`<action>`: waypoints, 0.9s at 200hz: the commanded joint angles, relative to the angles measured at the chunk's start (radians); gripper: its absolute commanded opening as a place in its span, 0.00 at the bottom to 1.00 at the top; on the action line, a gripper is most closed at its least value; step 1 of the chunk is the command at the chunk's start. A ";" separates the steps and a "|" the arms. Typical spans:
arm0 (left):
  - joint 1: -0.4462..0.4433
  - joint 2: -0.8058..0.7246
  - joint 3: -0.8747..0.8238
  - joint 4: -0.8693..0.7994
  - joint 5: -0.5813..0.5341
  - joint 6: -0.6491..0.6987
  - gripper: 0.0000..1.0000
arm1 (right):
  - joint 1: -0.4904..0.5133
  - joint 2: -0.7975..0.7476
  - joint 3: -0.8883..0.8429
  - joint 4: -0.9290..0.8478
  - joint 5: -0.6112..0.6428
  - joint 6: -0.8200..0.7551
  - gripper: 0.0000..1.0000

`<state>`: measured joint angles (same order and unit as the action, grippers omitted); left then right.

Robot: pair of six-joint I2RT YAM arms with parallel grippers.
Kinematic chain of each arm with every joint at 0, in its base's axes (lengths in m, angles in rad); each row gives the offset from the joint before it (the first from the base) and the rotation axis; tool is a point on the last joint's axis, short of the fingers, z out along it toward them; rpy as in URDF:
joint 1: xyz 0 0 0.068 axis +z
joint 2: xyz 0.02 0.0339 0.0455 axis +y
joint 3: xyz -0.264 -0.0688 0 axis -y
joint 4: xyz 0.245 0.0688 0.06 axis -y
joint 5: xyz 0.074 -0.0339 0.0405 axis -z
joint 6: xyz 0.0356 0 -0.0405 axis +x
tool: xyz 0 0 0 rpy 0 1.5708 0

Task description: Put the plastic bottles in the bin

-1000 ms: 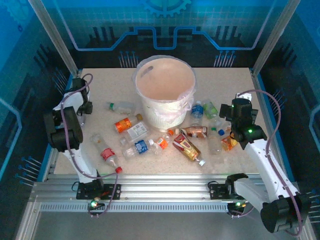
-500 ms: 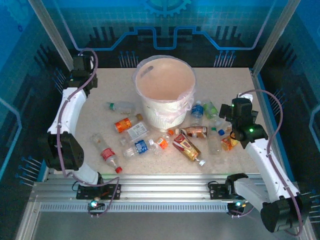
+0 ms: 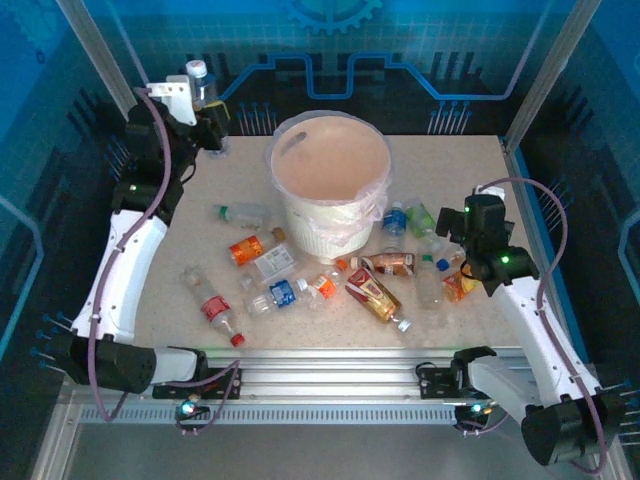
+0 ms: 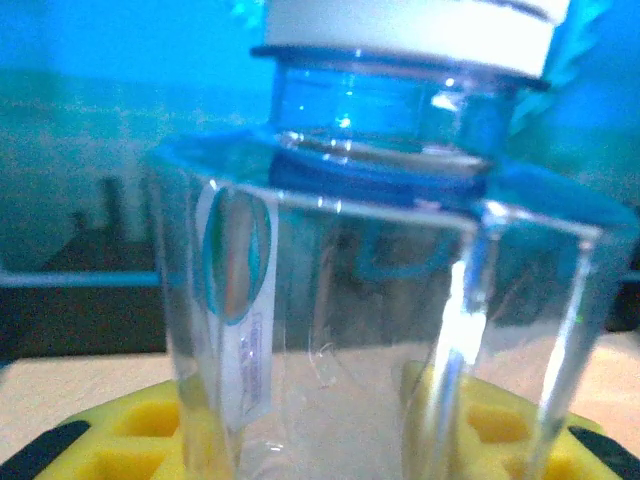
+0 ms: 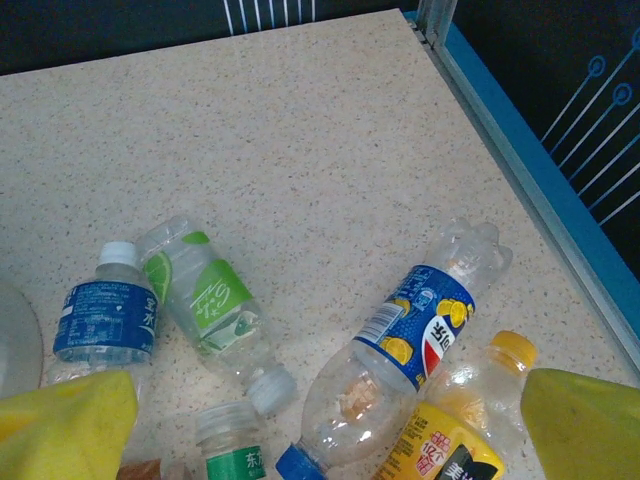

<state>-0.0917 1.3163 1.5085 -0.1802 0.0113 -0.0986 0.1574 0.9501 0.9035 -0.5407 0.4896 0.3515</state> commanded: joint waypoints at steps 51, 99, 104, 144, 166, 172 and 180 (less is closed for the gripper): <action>-0.205 0.132 0.015 0.309 0.221 -0.125 0.25 | 0.012 0.005 0.055 -0.036 -0.035 0.001 1.00; -0.345 0.325 0.187 0.226 0.229 -0.059 0.25 | 0.014 0.021 0.088 -0.089 -0.013 0.010 1.00; -0.355 0.340 0.202 0.212 0.228 -0.052 0.26 | 0.013 0.022 0.092 -0.098 -0.008 0.012 1.00; -0.422 0.454 0.323 0.037 0.169 0.022 0.27 | 0.013 0.029 0.113 -0.138 0.011 0.024 1.00; -0.439 0.502 0.371 -0.076 0.155 0.039 0.27 | 0.013 0.035 0.127 -0.155 0.019 0.036 1.00; -0.442 0.511 0.376 -0.099 0.152 0.043 0.27 | 0.013 0.037 0.130 -0.161 0.021 0.038 1.00; -0.445 0.521 0.380 -0.124 0.146 0.046 0.27 | 0.013 0.041 0.135 -0.167 0.026 0.039 1.00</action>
<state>-0.5247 1.8027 1.8408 -0.1635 0.1917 -0.0975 0.1581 0.9821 0.9970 -0.6624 0.4896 0.3668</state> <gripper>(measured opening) 0.410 0.996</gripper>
